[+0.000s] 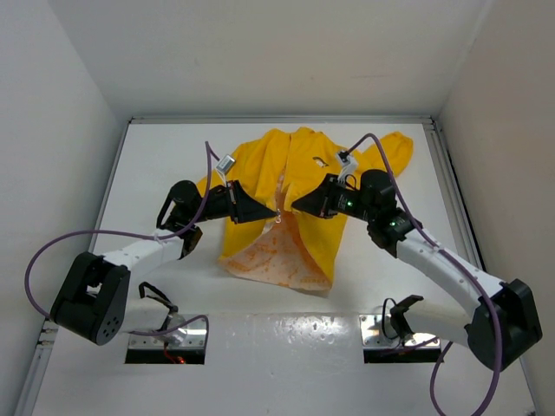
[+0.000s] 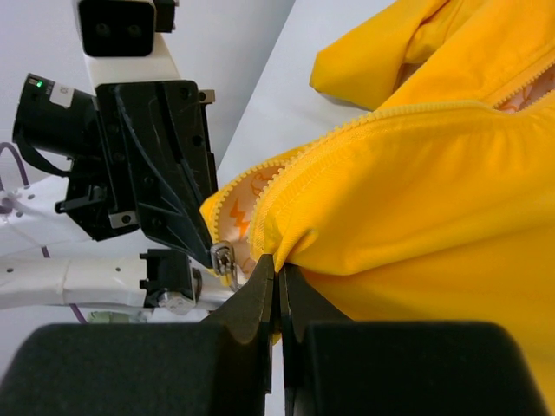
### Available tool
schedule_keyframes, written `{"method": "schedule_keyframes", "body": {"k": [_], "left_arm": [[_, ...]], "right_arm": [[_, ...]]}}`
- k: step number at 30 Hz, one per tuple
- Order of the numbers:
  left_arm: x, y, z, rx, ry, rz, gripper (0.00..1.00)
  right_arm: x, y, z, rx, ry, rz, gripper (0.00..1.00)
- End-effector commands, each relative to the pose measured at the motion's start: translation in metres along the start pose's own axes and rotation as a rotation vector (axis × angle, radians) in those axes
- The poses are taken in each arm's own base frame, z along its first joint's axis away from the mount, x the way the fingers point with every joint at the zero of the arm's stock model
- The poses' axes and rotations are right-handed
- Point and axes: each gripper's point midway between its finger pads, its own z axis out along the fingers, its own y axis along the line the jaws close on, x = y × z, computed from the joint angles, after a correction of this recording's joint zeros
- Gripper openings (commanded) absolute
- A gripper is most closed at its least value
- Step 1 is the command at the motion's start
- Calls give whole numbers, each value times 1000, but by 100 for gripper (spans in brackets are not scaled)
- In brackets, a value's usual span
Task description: Zip up the jacket
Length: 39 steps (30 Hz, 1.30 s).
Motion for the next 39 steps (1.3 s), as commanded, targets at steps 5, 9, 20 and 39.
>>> {"method": "schedule_keyframes", "body": {"k": [5,9,20,39], "left_arm": [[-6,-2,-1,6,-23,42,0],[-6,-2,-1,6,-23,42,0],[-6,1,-1,-9,-26,55,0],[-10,7,-3,-38,-44,67,0]], "right_arm": [[-29,33,5,-72,-68,-36,0],[-22,34,7,-76,-47,-44,0],[-15,38,11,-92,-17,-41,0],[-11,32,10,-70,-1,-38,0]]}}
